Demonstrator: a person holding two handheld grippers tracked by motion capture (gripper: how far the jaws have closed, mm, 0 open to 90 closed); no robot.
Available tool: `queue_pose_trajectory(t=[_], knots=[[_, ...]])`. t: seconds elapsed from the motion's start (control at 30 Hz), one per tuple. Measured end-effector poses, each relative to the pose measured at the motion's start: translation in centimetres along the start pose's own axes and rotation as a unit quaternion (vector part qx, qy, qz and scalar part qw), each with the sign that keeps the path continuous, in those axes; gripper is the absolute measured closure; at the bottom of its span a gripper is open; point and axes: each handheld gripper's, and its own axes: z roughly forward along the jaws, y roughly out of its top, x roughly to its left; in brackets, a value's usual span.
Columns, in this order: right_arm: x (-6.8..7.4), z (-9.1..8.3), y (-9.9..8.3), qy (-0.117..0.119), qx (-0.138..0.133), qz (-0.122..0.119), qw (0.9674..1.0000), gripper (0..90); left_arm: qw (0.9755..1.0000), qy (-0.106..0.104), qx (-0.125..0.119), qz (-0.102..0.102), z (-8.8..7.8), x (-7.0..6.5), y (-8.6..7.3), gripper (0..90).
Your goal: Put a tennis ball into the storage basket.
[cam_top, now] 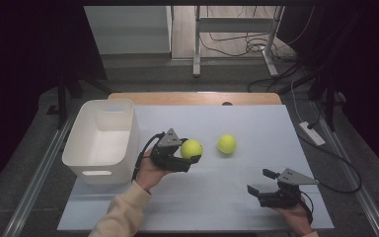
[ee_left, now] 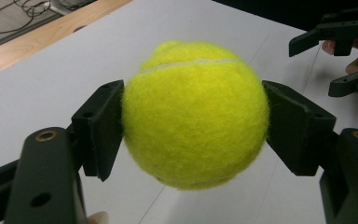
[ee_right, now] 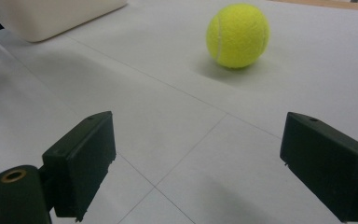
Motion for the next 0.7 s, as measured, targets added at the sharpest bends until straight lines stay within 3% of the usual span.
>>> queue_pose_trajectory(t=[0.7], knots=[[0.0, 0.0, 0.0, -0.001, 0.0, 0.0, 1.0, 10.4, 0.9996, 0.013, -0.026, -0.006, -1.6, 0.3, 0.4, 26.7]])
